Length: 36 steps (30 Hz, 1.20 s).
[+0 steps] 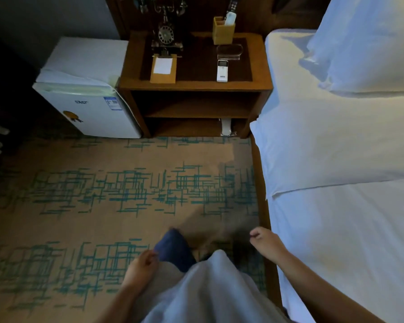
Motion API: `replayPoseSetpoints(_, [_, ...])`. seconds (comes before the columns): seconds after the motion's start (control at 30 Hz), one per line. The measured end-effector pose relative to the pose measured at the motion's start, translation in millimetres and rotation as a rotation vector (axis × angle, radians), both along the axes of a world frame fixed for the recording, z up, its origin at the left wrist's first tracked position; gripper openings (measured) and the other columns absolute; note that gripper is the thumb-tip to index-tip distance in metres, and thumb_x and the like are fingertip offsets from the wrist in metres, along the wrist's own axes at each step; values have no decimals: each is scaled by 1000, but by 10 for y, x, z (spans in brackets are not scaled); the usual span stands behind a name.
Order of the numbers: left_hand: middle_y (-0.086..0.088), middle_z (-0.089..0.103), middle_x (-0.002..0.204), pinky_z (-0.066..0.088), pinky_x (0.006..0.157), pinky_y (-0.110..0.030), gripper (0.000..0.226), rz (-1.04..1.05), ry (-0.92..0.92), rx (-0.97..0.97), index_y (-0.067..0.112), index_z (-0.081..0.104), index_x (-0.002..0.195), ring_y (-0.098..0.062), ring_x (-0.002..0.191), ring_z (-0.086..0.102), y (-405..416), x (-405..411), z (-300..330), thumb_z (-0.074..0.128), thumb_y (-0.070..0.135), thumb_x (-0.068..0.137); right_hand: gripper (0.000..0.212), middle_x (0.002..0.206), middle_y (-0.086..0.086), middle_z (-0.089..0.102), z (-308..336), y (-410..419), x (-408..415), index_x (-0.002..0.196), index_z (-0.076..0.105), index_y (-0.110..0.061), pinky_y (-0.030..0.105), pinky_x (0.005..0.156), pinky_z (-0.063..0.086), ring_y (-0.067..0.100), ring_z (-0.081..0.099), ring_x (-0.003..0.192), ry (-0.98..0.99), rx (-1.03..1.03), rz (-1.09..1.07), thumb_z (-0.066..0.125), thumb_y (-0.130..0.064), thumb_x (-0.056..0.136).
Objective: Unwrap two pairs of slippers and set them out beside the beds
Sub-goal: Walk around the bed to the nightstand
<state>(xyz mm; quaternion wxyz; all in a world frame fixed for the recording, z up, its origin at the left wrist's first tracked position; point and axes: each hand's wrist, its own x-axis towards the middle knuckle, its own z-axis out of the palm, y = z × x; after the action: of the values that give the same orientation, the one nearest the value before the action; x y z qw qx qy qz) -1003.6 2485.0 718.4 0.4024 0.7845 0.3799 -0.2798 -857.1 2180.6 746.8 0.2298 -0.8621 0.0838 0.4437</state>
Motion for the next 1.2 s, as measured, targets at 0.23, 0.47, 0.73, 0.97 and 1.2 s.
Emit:
replayPoseSetpoints(0.23, [-8,70,100,37,74,-23,19,-58,7,-38,32,55,81,-24,97,64,398,884,-108,60,14,85,30,101,0,59,-170,458,950,119,57,-16,30,85,46,23,61,102,-2,56,-106,49,-25,91])
replayPoseSetpoints(0.47, [-4,60,83,43,76,-31,29,-172,57,-97,28,54,71,-21,82,56,1157,2176,-217,52,4,86,24,94,-4,55,-290,979,1556,114,58,-17,25,79,45,22,62,100,17,142,-325,52,-20,90])
replayPoseSetpoints(0.73, [-10,65,92,48,75,-32,13,-146,-16,-122,30,58,79,-28,88,63,1467,3678,-604,59,18,81,22,81,5,63,-880,1428,2042,108,60,-14,28,61,42,25,64,79,55,211,-633,49,-15,89])
replayPoseSetpoints(0.97, [-12,69,89,48,71,-35,10,-132,-159,-142,33,60,90,-25,82,64,1267,4748,-1846,59,25,83,18,85,4,61,-2201,1327,2834,105,56,-26,30,65,39,35,65,96,177,257,-617,44,-27,92])
replayPoseSetpoints(1.2, [-5,68,89,49,77,-32,13,-95,-290,-202,41,56,86,-20,84,64,825,5261,-3506,56,32,77,12,81,0,54,-3746,1087,3555,103,56,-13,15,61,44,23,54,70,34,290,-667,49,-10,93])
